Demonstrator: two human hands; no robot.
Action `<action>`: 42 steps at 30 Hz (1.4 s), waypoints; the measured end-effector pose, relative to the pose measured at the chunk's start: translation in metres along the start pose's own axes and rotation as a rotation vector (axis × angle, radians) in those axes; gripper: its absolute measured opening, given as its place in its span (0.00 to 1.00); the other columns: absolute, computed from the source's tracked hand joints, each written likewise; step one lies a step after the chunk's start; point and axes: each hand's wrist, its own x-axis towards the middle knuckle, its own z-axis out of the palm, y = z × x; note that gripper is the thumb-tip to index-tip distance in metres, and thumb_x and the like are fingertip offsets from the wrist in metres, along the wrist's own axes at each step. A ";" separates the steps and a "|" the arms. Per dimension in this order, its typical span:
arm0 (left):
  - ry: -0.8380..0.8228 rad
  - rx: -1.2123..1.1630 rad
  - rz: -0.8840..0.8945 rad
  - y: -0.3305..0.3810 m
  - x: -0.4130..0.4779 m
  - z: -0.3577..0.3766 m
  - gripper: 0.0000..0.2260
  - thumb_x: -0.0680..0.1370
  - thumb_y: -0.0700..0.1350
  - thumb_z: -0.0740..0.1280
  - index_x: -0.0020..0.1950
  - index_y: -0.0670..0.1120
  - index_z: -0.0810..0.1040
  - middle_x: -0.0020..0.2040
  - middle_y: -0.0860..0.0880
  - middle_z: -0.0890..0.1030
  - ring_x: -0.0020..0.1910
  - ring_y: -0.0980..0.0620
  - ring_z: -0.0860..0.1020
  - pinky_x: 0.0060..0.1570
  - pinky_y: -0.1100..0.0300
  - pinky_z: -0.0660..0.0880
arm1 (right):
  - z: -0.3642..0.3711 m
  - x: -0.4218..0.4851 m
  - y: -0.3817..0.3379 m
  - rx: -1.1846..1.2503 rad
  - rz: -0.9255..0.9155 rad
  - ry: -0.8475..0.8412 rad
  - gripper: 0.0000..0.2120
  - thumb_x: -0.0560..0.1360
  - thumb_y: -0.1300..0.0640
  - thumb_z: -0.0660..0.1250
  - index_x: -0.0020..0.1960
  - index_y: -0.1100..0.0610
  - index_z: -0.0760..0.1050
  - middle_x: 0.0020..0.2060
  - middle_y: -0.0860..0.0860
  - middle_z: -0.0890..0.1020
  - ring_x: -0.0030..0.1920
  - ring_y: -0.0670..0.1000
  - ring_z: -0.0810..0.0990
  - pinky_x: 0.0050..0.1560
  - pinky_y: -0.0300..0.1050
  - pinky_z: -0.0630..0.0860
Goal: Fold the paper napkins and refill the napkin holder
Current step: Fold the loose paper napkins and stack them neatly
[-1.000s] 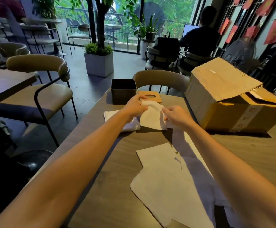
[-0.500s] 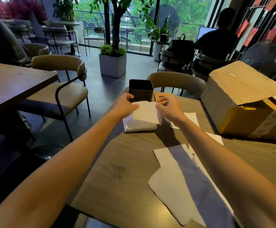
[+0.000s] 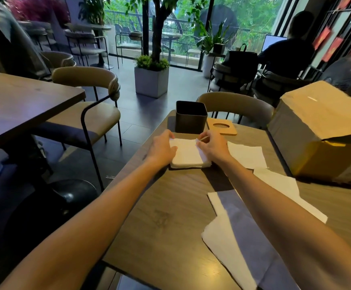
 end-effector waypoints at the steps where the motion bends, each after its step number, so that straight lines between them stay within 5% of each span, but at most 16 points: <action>1: 0.000 0.006 -0.001 -0.002 0.000 0.001 0.11 0.80 0.43 0.68 0.62 0.49 0.73 0.58 0.44 0.78 0.58 0.46 0.78 0.32 0.68 0.70 | 0.001 0.000 0.002 -0.009 -0.009 0.005 0.09 0.79 0.56 0.69 0.59 0.54 0.77 0.52 0.49 0.79 0.53 0.48 0.78 0.51 0.41 0.75; 7: -0.018 0.054 -0.020 -0.009 0.004 0.002 0.14 0.80 0.42 0.67 0.66 0.43 0.77 0.61 0.43 0.78 0.58 0.47 0.77 0.55 0.57 0.77 | 0.002 0.000 0.008 -0.133 -0.109 0.001 0.08 0.79 0.56 0.69 0.58 0.55 0.79 0.52 0.51 0.82 0.51 0.48 0.77 0.50 0.40 0.73; 12: -0.046 0.196 -0.003 -0.002 0.009 -0.002 0.11 0.79 0.46 0.68 0.59 0.42 0.81 0.53 0.44 0.80 0.50 0.49 0.78 0.42 0.63 0.74 | -0.011 -0.001 0.015 -0.244 -0.174 -0.033 0.09 0.80 0.56 0.68 0.58 0.55 0.80 0.53 0.51 0.82 0.52 0.49 0.78 0.52 0.42 0.75; 18: -0.098 0.229 0.174 0.042 0.016 0.013 0.12 0.79 0.49 0.66 0.57 0.44 0.81 0.52 0.46 0.81 0.51 0.48 0.79 0.54 0.53 0.78 | -0.063 -0.003 0.032 -0.307 -0.168 -0.008 0.06 0.80 0.59 0.67 0.54 0.57 0.82 0.49 0.51 0.82 0.50 0.49 0.78 0.50 0.43 0.74; 25: -0.270 0.156 0.181 0.102 0.016 0.069 0.10 0.80 0.46 0.65 0.50 0.43 0.84 0.46 0.44 0.85 0.44 0.49 0.82 0.48 0.53 0.81 | -0.112 -0.014 0.071 -0.374 0.041 0.091 0.10 0.80 0.54 0.68 0.55 0.58 0.82 0.50 0.53 0.84 0.46 0.49 0.79 0.44 0.44 0.76; 28: -0.300 0.130 0.135 0.117 0.019 0.091 0.13 0.81 0.50 0.65 0.45 0.43 0.82 0.41 0.44 0.83 0.42 0.48 0.81 0.40 0.59 0.76 | -0.120 -0.022 0.084 -0.390 0.172 0.137 0.13 0.80 0.51 0.67 0.57 0.59 0.79 0.50 0.54 0.82 0.47 0.52 0.78 0.48 0.49 0.79; 32: -0.272 0.107 0.031 0.126 0.019 0.118 0.14 0.80 0.54 0.66 0.44 0.44 0.79 0.39 0.45 0.79 0.41 0.49 0.80 0.41 0.59 0.74 | -0.120 -0.027 0.100 -0.444 0.305 0.110 0.18 0.80 0.46 0.64 0.58 0.60 0.79 0.50 0.56 0.82 0.47 0.53 0.79 0.47 0.48 0.78; 37: -0.252 0.059 -0.044 0.135 0.020 0.128 0.08 0.76 0.46 0.71 0.42 0.46 0.74 0.39 0.48 0.76 0.41 0.51 0.76 0.39 0.60 0.72 | -0.121 -0.026 0.101 -0.450 0.342 0.091 0.14 0.79 0.54 0.67 0.59 0.62 0.78 0.51 0.57 0.81 0.46 0.54 0.76 0.44 0.47 0.74; 42: -0.266 0.056 -0.117 0.136 0.022 0.125 0.04 0.75 0.37 0.71 0.48 0.42 0.78 0.43 0.45 0.78 0.46 0.48 0.78 0.41 0.60 0.75 | -0.117 -0.022 0.105 -0.361 0.371 0.125 0.09 0.78 0.57 0.68 0.55 0.60 0.82 0.47 0.55 0.83 0.47 0.53 0.80 0.46 0.46 0.79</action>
